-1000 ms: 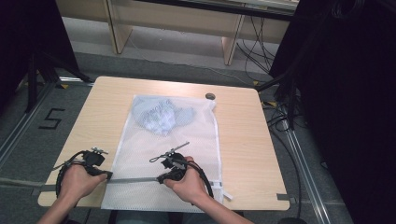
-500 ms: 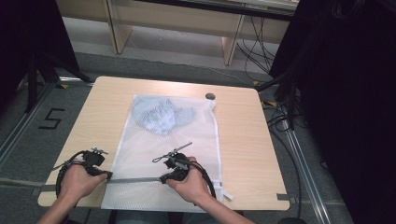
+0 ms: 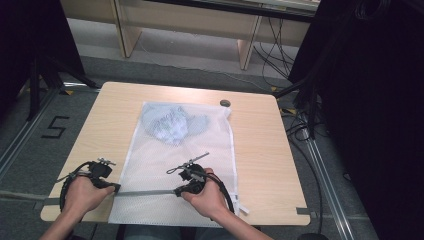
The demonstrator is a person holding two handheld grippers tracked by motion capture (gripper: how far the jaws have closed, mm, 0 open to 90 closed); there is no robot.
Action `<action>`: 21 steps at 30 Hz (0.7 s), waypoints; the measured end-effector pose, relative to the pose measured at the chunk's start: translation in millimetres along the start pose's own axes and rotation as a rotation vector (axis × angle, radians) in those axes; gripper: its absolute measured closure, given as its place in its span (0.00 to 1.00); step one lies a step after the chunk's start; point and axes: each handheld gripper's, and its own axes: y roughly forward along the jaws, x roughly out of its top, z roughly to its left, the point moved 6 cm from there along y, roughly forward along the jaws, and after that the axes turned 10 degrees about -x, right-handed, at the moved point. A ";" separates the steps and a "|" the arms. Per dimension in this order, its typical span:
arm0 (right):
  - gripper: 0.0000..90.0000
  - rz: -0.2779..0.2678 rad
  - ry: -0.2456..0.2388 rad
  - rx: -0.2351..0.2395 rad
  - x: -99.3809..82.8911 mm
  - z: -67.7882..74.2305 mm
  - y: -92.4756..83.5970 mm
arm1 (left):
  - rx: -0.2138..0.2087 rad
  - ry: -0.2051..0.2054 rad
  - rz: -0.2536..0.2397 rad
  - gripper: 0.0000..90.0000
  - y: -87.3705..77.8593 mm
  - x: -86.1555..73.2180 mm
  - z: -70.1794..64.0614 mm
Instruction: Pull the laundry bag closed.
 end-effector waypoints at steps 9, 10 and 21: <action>0.97 -0.002 0.002 -0.004 -1.2 -2.6 -2.4 | -0.002 0.000 0.001 1.00 -0.1 0.0 0.1; 0.97 -0.003 -0.005 -0.005 -1.1 -2.4 -2.6 | -0.002 -0.002 0.000 1.00 -0.1 0.0 0.0; 0.97 0.007 0.008 -0.010 -4.5 -5.5 -3.9 | 0.002 0.001 0.002 1.00 0.0 0.1 -0.1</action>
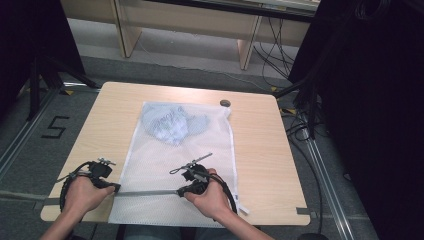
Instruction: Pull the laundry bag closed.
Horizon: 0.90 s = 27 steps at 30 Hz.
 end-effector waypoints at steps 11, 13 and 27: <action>0.97 -0.002 0.007 -0.010 -5.0 -5.5 -1.6 | -0.003 -0.003 -0.001 1.00 -0.1 0.0 0.2; 0.97 -0.004 0.007 -0.010 -5.5 -6.0 -1.6 | -0.002 -0.001 0.000 1.00 -0.1 0.0 0.2; 0.97 -0.005 0.010 -0.019 -9.4 -9.2 -5.3 | -0.003 -0.003 -0.001 1.00 -0.1 -0.1 0.0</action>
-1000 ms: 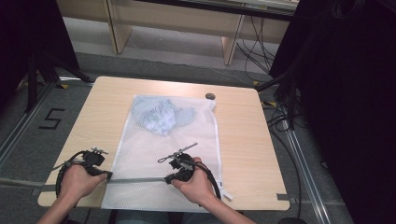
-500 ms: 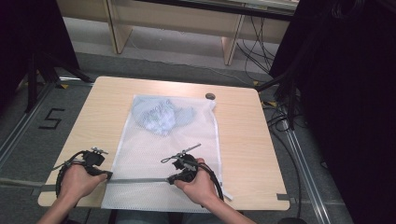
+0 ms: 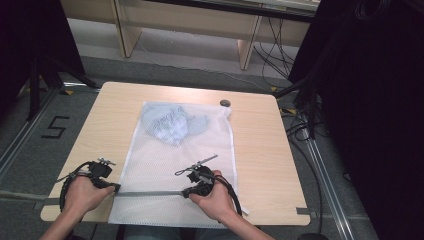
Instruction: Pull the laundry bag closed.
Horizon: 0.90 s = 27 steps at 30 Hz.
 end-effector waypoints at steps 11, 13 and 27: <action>0.97 -0.015 -0.010 -0.003 -3.5 -7.9 -1.0 | 0.002 0.000 -0.002 1.00 0.2 0.0 -0.1; 0.97 -0.009 -0.006 -0.002 -4.3 -8.6 -1.5 | 0.000 0.000 -0.001 1.00 0.0 0.0 0.0; 0.97 0.000 0.028 -0.003 -9.0 -14.8 -6.2 | 0.003 0.001 -0.002 1.00 0.1 -0.1 -0.1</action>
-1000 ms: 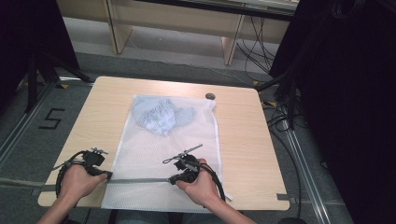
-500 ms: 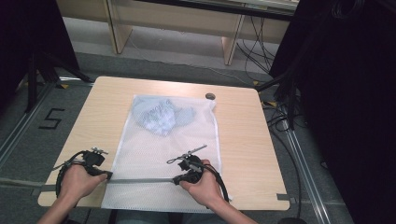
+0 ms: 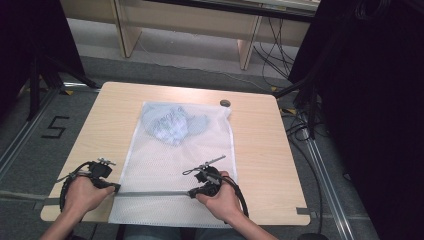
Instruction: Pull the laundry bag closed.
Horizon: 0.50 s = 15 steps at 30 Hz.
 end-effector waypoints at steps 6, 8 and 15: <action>0.97 -0.010 -0.015 -0.011 -0.9 -5.9 0.3 | 0.001 -0.004 -0.006 1.00 0.6 0.2 -0.5; 0.97 -0.006 -0.009 -0.016 -2.0 -6.6 0.0 | 0.005 -0.015 -0.016 1.00 1.4 0.8 -0.9; 0.97 0.002 0.011 -0.014 -3.8 -8.0 -1.7 | 0.003 -0.007 -0.008 1.00 0.8 0.5 -0.8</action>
